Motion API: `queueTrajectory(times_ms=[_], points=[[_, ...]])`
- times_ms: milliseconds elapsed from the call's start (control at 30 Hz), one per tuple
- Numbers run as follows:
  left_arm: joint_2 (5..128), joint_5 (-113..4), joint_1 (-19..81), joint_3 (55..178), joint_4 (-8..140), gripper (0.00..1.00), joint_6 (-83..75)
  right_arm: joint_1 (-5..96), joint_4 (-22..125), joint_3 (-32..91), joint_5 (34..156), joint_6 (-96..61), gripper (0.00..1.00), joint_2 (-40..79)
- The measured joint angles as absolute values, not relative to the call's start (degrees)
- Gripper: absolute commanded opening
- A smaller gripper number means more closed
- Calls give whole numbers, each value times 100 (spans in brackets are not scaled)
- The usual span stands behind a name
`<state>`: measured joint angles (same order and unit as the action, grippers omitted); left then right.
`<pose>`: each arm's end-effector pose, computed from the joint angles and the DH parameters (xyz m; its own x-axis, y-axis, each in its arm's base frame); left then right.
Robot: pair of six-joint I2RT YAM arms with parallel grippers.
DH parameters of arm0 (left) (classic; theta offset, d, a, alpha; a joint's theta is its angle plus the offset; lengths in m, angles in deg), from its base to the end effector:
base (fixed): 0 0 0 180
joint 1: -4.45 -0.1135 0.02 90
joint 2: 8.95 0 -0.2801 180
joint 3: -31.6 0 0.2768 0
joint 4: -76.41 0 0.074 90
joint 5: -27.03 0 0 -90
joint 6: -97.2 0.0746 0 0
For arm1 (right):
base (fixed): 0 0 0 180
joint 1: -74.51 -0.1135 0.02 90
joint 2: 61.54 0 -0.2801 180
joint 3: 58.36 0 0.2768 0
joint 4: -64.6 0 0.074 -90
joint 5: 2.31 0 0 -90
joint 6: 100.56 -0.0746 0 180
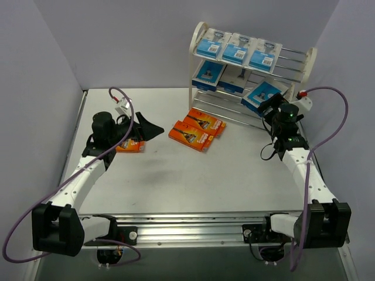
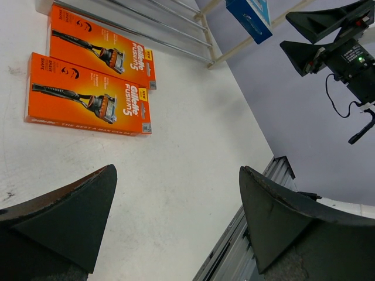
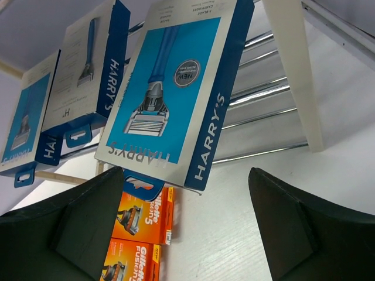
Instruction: Place and organize the shaving razors onto the shelf
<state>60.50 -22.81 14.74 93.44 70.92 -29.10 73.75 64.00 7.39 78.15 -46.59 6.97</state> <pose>0.3098 -0.1052 0.3094 -0.6264 -0.3461 -0.6984 0.4761 0.5396 -0.6944 0.3413 -0.0078 0.3522 0.0422 0.5807 -0.8130 0.1577 0.7997 0.5793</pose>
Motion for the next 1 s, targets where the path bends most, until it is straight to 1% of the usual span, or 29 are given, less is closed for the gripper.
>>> queueTrajectory(times_ms=[233, 500, 1000], points=[[6070, -2208, 1474, 9344, 7085, 94, -2857, 7581, 6520, 739, 7906, -4675, 83, 1001], [6212, -2147, 1474, 9344, 7085, 94, -2859, 7825, 6614, 739, 7974, -4681, 83, 1031], [6262, -2064, 1474, 9344, 7089, 94, -2859, 7935, 7156, 737, 8470, -4769, 83, 1418]])
